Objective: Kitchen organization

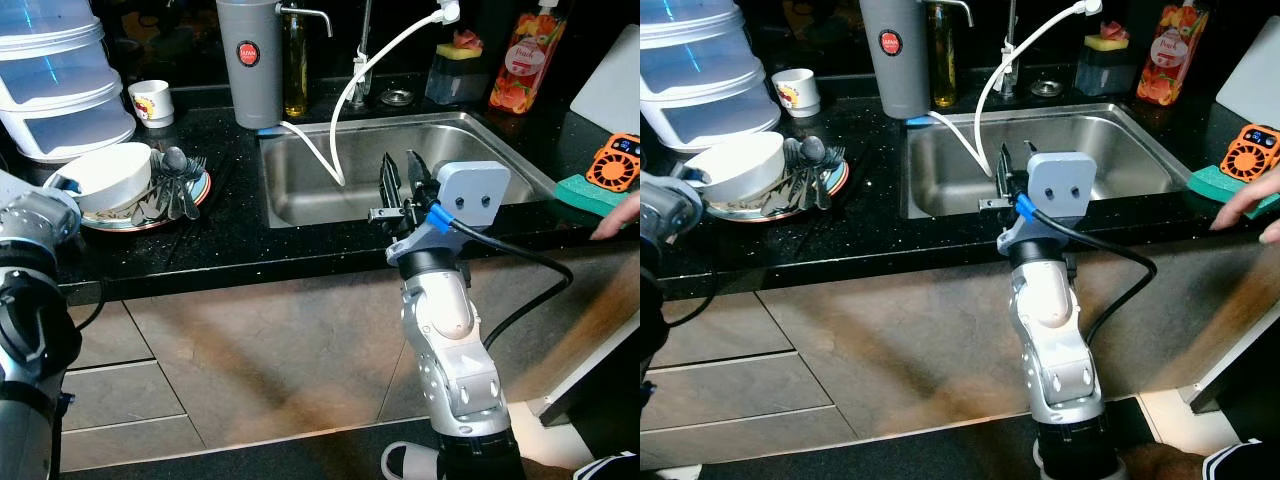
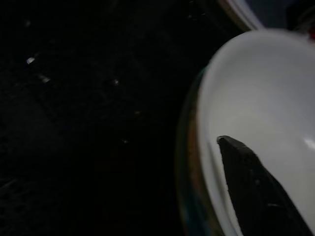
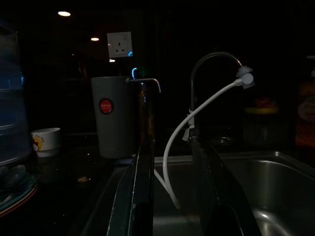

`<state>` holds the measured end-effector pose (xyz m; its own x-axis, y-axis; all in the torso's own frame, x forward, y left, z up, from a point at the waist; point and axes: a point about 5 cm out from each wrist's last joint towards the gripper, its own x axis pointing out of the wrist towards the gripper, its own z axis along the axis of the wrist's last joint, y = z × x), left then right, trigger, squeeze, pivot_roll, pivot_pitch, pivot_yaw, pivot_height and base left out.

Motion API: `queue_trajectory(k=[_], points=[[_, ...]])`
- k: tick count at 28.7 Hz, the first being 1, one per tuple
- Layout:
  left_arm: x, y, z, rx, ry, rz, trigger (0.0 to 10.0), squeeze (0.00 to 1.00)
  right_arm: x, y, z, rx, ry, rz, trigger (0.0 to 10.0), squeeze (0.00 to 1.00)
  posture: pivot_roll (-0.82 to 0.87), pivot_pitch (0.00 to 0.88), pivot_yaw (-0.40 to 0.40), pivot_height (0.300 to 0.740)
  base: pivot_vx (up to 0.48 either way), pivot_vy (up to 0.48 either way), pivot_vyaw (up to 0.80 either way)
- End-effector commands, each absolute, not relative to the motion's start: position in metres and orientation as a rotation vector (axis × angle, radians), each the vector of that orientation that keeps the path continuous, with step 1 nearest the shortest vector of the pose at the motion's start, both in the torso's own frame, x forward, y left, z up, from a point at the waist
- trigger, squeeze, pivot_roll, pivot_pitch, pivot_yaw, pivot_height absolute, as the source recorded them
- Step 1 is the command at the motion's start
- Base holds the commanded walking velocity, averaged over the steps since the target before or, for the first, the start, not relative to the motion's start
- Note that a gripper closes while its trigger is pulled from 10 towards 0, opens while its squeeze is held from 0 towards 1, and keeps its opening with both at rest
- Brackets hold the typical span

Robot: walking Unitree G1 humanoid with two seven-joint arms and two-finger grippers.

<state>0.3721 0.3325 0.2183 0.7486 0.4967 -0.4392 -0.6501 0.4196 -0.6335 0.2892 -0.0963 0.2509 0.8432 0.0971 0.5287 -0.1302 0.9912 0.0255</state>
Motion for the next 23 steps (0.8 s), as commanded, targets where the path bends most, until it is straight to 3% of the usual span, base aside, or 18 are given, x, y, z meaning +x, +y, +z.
queue_trajectory(k=[1, 2, 11, 18, 19, 20, 21, 23], points=[[0.37, 0.332, 0.21, -0.887, 0.224, 0.744, 1.5, 0.0, 0.29, -0.096, 0.251, 0.058, -0.551, 0.125, 10.0, 0.0, 0.02, 0.0, 0.052, 0.74, 0.0, 0.0, 0.0], [0.37, 0.333, 0.209, -0.888, 0.225, 0.749, 0.0, 0.0, 0.29, -0.096, 0.251, 0.057, -0.551, 0.126, 10.0, 0.0, 0.02, 0.0, 0.052, 0.74, 0.0, 0.0, 0.0], [0.364, 0.344, 0.214, -0.85, 0.189, 0.802, 0.0, 0.0, 0.292, -0.095, 0.254, 0.052, -0.56, 0.141, 10.0, 0.0, 0.02, 0.0, 0.042, 0.74, 0.0, 0.0, 0.0], [0.363, 0.357, 0.251, -0.654, 0.021, 0.878, 0.0, 0.0, 0.293, -0.094, 0.254, 0.052, -0.566, 0.148, 10.0, 0.0, 0.02, 0.0, 0.038, 0.74, 0.0, 0.0, 0.0], [0.365, 0.357, 0.271, -0.574, -0.075, 0.846, 1.8, 0.0, 0.293, -0.095, 0.255, 0.051, -0.567, 0.148, 10.0, 0.0, 0.02, 0.0, 0.037, 0.74, 0.0, 0.0, 0.0], [0.365, 0.357, 0.276, -0.552, -0.103, 0.837, 1.8, 0.0, 0.293, -0.095, 0.255, 0.051, -0.567, 0.148, 10.0, 0.0, 0.02, 0.0, 0.037, 0.74, 0.0, 0.0, 0.0], [0.367, 0.354, 0.287, -0.519, -0.156, 0.8, 10.0, 0.0, 0.294, -0.095, 0.255, 0.05, -0.568, 0.147, 10.0, 0.0, 0.02, 0.0, 0.036, 0.74, 0.0, 0.0, 0.0], [0.371, 0.348, 0.304, -0.476, -0.237, 0.73, 10.0, 0.0, 0.294, -0.095, 0.256, 0.051, -0.57, 0.144, 10.0, 0.0, 0.02, 0.0, 0.036, 0.74, 0.0, 0.0, 0.0]])
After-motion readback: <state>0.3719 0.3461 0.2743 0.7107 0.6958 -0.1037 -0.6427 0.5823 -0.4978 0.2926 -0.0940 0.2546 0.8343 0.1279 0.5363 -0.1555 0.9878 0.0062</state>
